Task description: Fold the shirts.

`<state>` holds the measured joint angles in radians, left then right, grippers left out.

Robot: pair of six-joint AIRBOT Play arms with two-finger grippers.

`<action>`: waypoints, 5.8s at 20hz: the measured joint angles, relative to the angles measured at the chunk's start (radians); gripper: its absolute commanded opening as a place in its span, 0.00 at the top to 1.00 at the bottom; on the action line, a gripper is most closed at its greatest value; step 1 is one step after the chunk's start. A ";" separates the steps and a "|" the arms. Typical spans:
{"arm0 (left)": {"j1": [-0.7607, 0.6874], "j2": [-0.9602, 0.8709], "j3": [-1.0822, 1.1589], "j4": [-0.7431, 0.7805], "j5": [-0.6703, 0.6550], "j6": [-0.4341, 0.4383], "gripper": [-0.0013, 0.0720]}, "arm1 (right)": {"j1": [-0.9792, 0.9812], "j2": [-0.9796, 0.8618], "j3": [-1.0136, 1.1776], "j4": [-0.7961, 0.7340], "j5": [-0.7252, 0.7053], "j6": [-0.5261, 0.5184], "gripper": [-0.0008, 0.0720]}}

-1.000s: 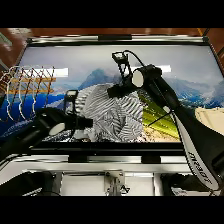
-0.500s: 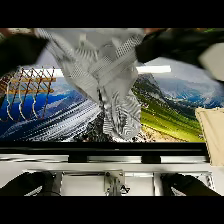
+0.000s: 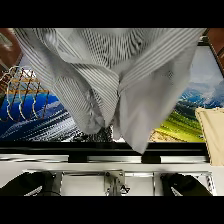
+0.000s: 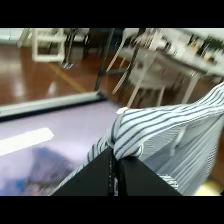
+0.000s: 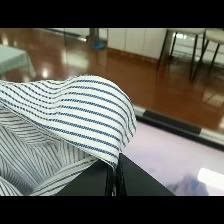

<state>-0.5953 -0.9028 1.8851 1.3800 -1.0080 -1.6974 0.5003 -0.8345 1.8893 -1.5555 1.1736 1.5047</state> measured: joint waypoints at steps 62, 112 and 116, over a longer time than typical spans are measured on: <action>0.198 -0.266 -0.856 0.312 0.018 0.065 0.44 | 0.061 -0.710 -0.024 -0.014 0.309 0.171 0.89; 0.309 -0.169 0.014 0.019 0.177 0.084 0.91 | 0.069 -0.414 0.210 -0.379 0.000 0.164 0.89; 0.294 -0.120 0.129 -0.029 0.018 0.105 0.91 | 0.073 -0.264 0.222 -0.330 0.007 0.182 0.89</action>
<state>-0.3008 -1.0229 2.0140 1.3510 -0.9905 -1.5921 0.5732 -1.0985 2.1117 -1.8854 1.1805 1.6871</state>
